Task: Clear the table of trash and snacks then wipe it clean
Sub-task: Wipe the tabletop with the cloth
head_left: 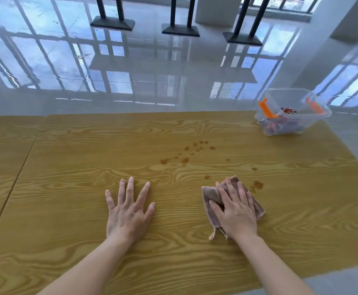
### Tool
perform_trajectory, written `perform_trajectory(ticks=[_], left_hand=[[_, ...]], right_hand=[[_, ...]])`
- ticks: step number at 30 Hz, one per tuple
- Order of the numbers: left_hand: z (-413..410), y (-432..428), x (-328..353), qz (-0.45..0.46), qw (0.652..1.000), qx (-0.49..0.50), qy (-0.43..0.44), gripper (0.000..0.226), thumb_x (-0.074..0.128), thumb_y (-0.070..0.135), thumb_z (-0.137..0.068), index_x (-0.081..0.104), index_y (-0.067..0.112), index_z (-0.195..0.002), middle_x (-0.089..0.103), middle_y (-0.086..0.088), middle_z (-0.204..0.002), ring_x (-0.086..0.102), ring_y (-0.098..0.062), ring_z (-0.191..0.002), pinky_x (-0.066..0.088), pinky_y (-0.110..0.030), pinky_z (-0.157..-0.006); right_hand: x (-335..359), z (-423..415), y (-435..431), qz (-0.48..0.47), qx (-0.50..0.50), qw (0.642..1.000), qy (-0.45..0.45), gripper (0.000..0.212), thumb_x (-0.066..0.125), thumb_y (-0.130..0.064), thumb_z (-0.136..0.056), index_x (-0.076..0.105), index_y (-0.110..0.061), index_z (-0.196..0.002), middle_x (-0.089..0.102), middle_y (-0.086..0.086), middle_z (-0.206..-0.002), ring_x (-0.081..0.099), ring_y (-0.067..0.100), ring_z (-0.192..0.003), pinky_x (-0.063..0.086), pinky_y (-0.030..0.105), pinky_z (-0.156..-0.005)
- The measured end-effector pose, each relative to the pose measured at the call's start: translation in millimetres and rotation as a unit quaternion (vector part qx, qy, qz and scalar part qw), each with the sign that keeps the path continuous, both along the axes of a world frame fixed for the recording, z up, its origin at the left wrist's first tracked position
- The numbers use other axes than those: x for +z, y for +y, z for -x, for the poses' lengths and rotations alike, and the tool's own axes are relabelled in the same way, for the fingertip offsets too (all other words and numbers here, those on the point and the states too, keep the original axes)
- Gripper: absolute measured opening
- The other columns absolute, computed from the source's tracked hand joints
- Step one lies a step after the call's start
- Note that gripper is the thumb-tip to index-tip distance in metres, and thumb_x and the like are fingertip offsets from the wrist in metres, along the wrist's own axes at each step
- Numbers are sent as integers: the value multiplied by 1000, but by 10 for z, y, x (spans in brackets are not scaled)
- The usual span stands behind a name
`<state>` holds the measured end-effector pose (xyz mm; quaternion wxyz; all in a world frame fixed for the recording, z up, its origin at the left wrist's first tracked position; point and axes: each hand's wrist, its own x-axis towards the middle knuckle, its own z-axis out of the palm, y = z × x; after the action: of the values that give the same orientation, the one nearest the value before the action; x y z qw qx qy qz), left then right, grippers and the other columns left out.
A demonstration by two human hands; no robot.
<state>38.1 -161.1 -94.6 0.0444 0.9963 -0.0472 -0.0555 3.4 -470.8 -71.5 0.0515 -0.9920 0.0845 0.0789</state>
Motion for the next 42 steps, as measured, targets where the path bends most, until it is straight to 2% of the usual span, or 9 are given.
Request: perform_trajectory(ticks=[3, 8, 15, 19, 23, 30, 34, 38, 42], left_hand=[[11, -3, -9, 0, 1000, 1, -4, 67, 4, 71, -89, -9, 49, -150, -10, -5, -165, -26, -23, -146, -17, -60, -114], [13, -6, 2, 18, 1000, 5, -17, 68, 10, 72, -89, 3, 48, -152, 0, -5, -166, -17, -22, -149, -12, -59, -116], [12, -30, -40, 16, 999, 12, -30, 66, 13, 72, -90, 7, 50, -151, 3, -3, -165, -14, -21, -150, -11, -57, -117], [29, -11, -38, 21, 999, 17, -37, 66, 16, 72, -89, 9, 50, -151, 6, -3, -165, -11, -21, -150, -7, -58, -118], [25, -28, -40, 13, 999, 17, -37, 66, 14, 73, -89, 6, 50, -151, 5, -2, -165, -12, -20, -150, -5, -58, -118], [26, -59, 6, 25, 999, 18, -36, 66, 17, 71, -89, 8, 51, -151, 4, -2, -165, -12, -20, -150, -6, -58, -118], [48, -25, 17, 20, 999, 23, -31, 66, 16, 71, -89, 3, 52, -150, 1, -1, -166, -14, -19, -150, -5, -58, -118], [50, -47, 27, 25, 999, 21, -34, 66, 17, 71, -88, 4, 52, -150, 3, -1, -166, -13, -19, -150, -4, -57, -119], [50, -67, 22, 31, 998, 20, -45, 65, 21, 70, -89, 11, 50, -150, 9, -3, -165, -8, -20, -151, -4, -56, -119]], right_hand=[[-35, 26, 285, -3, 5, 1000, -8, 67, 6, -73, -93, 2, -46, -154, -11, -11, -165, -17, 22, -151, -10, 47, -121], [-99, 571, -21, -18, 160, 986, -39, 58, 25, -63, -101, 17, -42, -155, 6, -10, -166, 1, 21, -153, 12, 50, -120], [-9, 21, -549, -12, -195, 980, -30, 87, -4, -72, -87, 2, -23, -158, -5, -2, -167, -8, 22, -153, 0, 47, -123], [-106, 305, 40, -15, 13, 999, -33, 73, 10, -65, -99, 1, -23, -158, -7, -3, -166, -13, 21, -152, -3, 44, -123], [-110, 579, -352, -12, 158, 986, -46, 67, 25, -59, -103, 19, -21, -157, 8, -3, -167, 4, 19, -153, 6, 44, -122], [43, -552, -842, -9, -174, 985, -6, 79, 7, -68, -94, 6, -23, -159, -6, -5, -166, -7, 23, -153, 0, 48, -122], [-73, -292, -314, 6, 30, 999, -9, 72, 3, -65, -98, -7, -25, -157, -16, -4, -165, -20, 21, -150, -10, 44, -122], [-123, 188, -610, 2, 146, 989, -15, 67, 16, -63, -102, 2, -28, -158, -6, -8, -167, -8, 18, -153, 1, 44, -122], [-12, -507, -1166, 25, -64, 998, 2, 75, -5, -70, -93, -7, -31, -157, -19, -7, -164, -18, 18, -151, -4, 45, -123]])
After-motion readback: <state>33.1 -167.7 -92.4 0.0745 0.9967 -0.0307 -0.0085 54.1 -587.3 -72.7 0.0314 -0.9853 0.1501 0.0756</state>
